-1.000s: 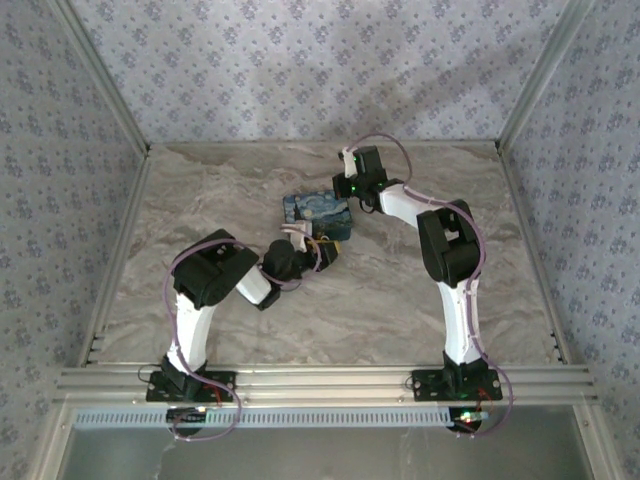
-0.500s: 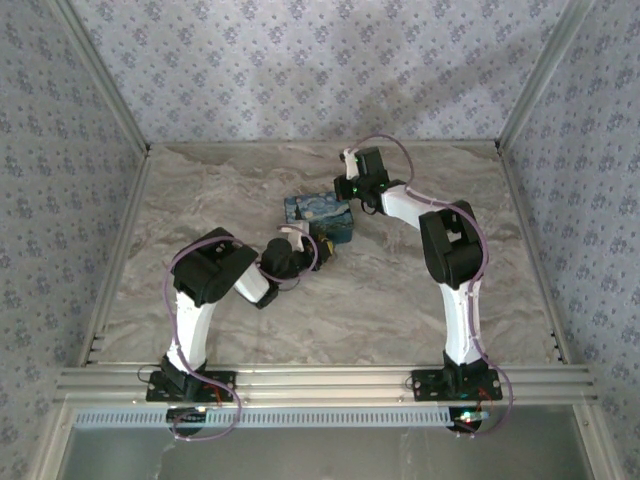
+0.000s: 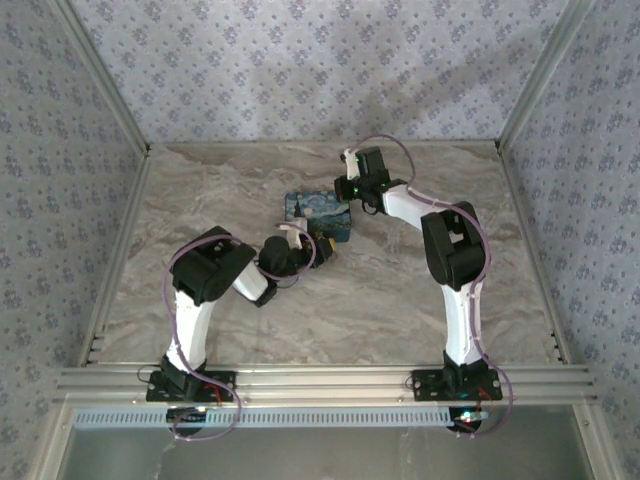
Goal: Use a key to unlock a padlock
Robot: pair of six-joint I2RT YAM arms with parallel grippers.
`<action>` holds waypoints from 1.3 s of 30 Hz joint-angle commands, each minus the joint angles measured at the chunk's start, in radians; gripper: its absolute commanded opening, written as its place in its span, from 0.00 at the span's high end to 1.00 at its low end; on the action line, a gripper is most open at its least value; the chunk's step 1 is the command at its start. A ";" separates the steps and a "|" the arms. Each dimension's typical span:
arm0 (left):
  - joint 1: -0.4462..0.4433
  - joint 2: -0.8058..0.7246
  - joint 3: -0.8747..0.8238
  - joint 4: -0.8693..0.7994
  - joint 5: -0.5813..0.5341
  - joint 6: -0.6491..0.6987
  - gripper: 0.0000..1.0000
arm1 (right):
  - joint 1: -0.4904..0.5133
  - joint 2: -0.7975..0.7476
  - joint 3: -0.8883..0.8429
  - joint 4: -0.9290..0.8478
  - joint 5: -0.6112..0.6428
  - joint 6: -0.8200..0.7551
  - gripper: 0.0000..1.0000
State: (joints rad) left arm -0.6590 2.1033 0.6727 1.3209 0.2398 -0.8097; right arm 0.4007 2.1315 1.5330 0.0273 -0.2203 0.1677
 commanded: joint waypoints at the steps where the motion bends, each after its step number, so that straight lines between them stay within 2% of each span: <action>1: 0.005 0.048 0.028 0.021 0.001 -0.012 0.54 | 0.016 -0.019 -0.022 -0.050 -0.027 0.014 1.00; 4: 0.003 0.066 0.037 0.017 -0.001 -0.018 0.57 | 0.017 -0.019 -0.023 -0.047 -0.026 0.015 1.00; 9: 0.007 0.089 0.028 0.038 -0.025 -0.035 0.72 | 0.016 -0.021 -0.028 -0.043 -0.027 0.016 1.00; 14: 0.015 0.096 0.020 0.051 -0.025 -0.038 0.78 | 0.016 -0.030 -0.044 -0.036 -0.027 0.018 1.00; 19: 0.028 0.079 0.015 0.040 0.030 -0.046 0.90 | 0.004 -0.058 -0.065 -0.030 -0.043 0.027 1.00; 23: 0.030 0.033 0.005 -0.041 0.071 -0.037 0.96 | -0.015 -0.104 -0.089 -0.012 -0.044 0.042 1.00; 33: 0.036 -0.034 -0.013 -0.170 0.127 -0.050 1.00 | -0.096 -0.181 -0.129 -0.003 -0.022 0.081 1.00; 39: 0.038 -0.058 0.009 -0.216 0.157 -0.099 1.00 | -0.127 -0.337 -0.255 0.032 -0.053 0.135 1.00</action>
State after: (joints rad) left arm -0.6281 2.0663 0.6743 1.2026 0.3538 -0.8745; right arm 0.2768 1.8858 1.3209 0.0353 -0.2474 0.2531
